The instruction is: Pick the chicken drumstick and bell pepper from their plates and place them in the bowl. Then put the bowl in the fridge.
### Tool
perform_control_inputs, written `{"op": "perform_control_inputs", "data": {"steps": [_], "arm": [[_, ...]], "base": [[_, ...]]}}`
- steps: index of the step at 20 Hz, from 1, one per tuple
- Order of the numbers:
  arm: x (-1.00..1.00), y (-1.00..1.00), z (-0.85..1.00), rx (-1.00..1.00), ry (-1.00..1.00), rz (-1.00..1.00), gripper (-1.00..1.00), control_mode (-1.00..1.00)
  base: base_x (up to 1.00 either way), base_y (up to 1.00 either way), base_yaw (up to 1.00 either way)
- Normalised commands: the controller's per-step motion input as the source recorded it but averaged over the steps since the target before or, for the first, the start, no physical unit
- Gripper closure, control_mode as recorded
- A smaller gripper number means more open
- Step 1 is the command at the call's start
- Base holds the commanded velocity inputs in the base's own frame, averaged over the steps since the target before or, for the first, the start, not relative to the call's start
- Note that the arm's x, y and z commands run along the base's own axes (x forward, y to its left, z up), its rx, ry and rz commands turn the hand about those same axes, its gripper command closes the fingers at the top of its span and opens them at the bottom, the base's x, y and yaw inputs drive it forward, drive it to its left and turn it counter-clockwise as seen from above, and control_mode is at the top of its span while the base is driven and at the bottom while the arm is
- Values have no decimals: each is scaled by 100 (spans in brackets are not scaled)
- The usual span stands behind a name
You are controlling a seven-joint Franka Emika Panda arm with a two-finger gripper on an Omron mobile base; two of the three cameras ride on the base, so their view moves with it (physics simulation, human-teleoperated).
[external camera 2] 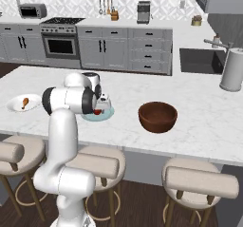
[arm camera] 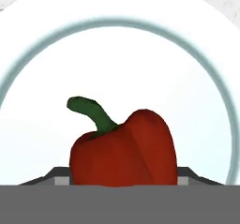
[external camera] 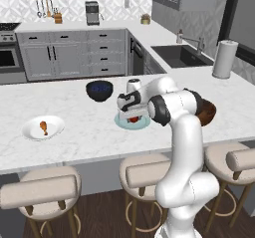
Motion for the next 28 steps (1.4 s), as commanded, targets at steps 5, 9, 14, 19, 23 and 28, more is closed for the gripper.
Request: {"op": "perform_control_inputs", "data": {"steps": [5,9,14,19,23,28], "arm": [[-14,-1,41,0,-5,-1,100,-100],[-52,-28,100,0,-17,-6,100,-100],[-68,-83,78,0,-18,-23,100,-100],[-48,-100,78,0,-9,-26,100,-100],[-50,-100,84,0,-7,-27,100,-100],[-62,-98,63,0,-10,-27,100,-100]], "base": [[0,0,0],[0,0,0],[0,0,0],[0,0,0],[0,0,0],[0,0,0]]}}
